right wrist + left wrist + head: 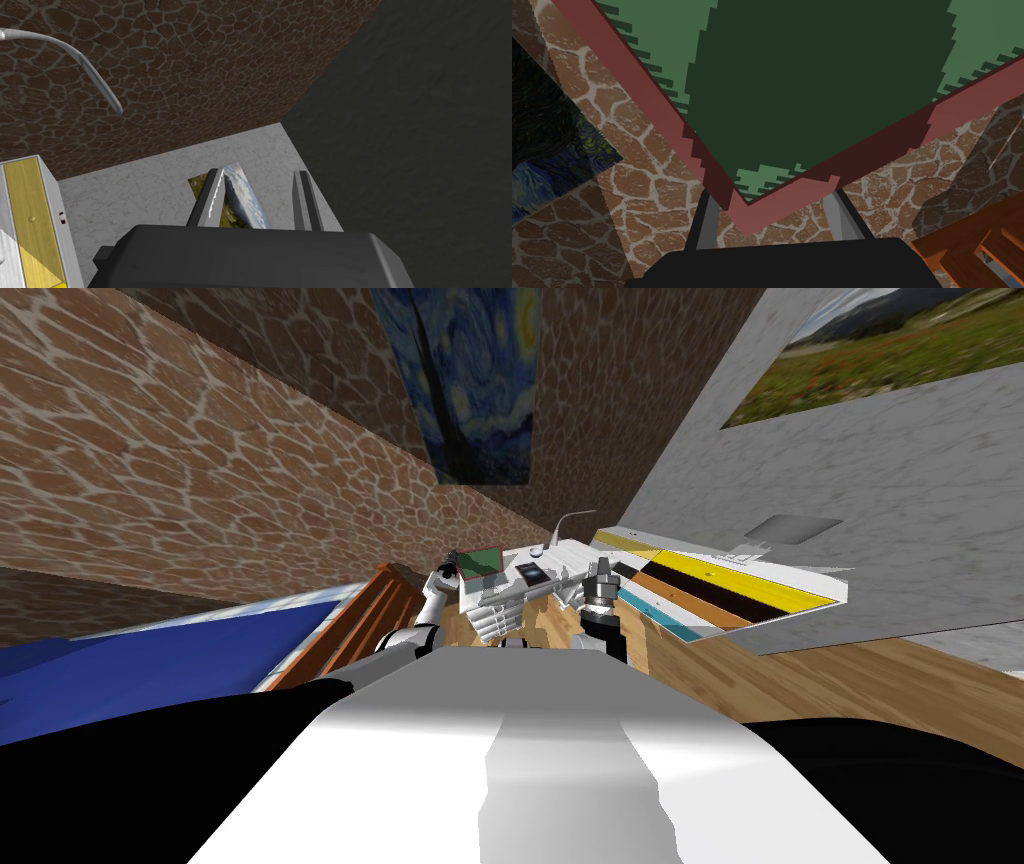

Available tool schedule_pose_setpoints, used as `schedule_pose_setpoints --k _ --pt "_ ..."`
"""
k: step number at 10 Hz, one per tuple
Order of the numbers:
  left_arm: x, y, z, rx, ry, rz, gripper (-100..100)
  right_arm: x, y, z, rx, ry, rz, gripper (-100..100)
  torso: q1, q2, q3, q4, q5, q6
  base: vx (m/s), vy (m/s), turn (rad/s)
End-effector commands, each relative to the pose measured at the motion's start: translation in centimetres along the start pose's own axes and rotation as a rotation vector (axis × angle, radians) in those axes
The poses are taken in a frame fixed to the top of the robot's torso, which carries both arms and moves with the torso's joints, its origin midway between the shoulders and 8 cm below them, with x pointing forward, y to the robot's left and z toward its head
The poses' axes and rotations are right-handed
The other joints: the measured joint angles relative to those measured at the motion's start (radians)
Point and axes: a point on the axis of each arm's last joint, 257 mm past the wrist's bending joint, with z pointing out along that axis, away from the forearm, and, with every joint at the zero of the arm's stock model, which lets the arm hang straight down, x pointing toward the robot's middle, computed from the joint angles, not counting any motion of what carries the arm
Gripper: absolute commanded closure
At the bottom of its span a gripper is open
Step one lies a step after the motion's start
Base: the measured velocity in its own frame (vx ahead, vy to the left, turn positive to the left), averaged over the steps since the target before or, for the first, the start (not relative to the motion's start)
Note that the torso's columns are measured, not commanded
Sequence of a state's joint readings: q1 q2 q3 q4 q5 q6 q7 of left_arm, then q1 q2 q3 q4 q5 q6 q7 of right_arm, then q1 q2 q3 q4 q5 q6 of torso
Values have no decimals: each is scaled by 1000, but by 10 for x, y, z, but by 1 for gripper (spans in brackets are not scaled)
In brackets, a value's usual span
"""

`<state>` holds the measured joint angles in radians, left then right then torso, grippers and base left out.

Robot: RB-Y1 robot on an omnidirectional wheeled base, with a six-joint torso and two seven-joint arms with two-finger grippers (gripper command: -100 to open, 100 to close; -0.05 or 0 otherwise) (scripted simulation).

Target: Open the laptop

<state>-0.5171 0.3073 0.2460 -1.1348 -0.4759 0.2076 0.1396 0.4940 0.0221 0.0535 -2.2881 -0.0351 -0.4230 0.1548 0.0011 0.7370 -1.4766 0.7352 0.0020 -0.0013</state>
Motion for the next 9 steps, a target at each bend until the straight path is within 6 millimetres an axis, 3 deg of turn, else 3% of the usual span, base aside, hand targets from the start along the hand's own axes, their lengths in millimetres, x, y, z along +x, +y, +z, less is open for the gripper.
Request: schedule_pose_setpoints --k 1,3,4,6,7,9 --pt "3 13 -8 20 -4 -1 100 0 0 0 0 0 0 0 0 -1 0 0 0 1 17 -27 21" --pt "4 0 -8 71 0 -1 100 0 0 0 0 0 0 0 1 -2 -1 -1 0 2 6 -21 19" --pt "4 14 -14 64 -10 -2 100 0 0 0 0 0 0 0 1 -2 -1 0 0 4 14 -15 9" --pt "5 2 -15 109 -7 -2 100 0 0 0 0 0 0 0 1 -4 -2 -1 0 3 6 -14 13" --pt "4 15 -21 105 -21 -2 100 0 0 0 0 0 0 0 1 -4 -2 0 0 4 11 -17 9" --pt "5 4 -23 147 -19 -2 100 0 0 0 0 0 0 0 1 -4 -2 -1 0 3 7 -17 16"
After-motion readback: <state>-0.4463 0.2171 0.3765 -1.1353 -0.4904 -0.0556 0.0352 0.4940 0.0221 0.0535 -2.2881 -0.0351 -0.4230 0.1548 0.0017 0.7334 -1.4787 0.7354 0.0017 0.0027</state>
